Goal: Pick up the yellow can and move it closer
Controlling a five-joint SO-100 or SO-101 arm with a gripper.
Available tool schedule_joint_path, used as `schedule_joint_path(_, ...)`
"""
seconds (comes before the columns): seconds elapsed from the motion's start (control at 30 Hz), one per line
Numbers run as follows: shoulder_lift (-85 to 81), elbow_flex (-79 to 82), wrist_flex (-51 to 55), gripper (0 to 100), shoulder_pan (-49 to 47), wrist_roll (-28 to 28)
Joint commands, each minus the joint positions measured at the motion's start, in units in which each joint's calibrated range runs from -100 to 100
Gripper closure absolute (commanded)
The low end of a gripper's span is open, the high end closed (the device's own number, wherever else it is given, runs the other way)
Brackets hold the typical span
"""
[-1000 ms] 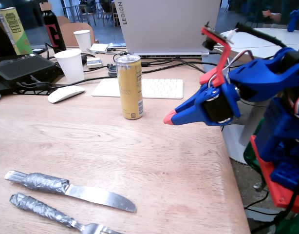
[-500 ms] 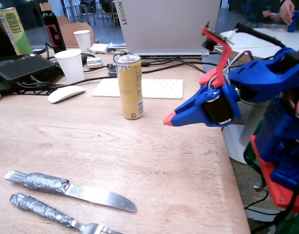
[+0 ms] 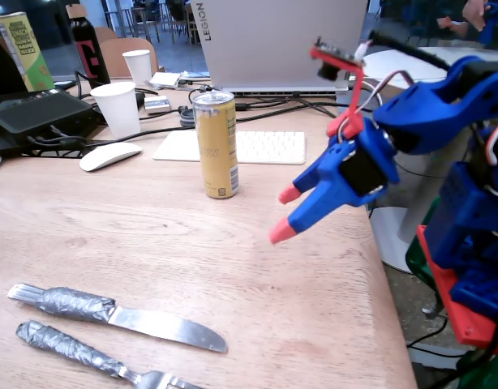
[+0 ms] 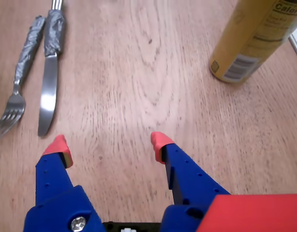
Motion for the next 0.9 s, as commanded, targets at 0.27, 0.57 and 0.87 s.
schedule_joint_path(0.27, 9.0, -10.1, -0.8, 63, 0.7, -0.2)
schedule_joint_path(0.57, 10.3, -8.9, -0.9, 30, 18.1, 0.4)
schedule_joint_path(0.87, 15.8, -9.3, 0.3, 6, 25.4, 0.2)
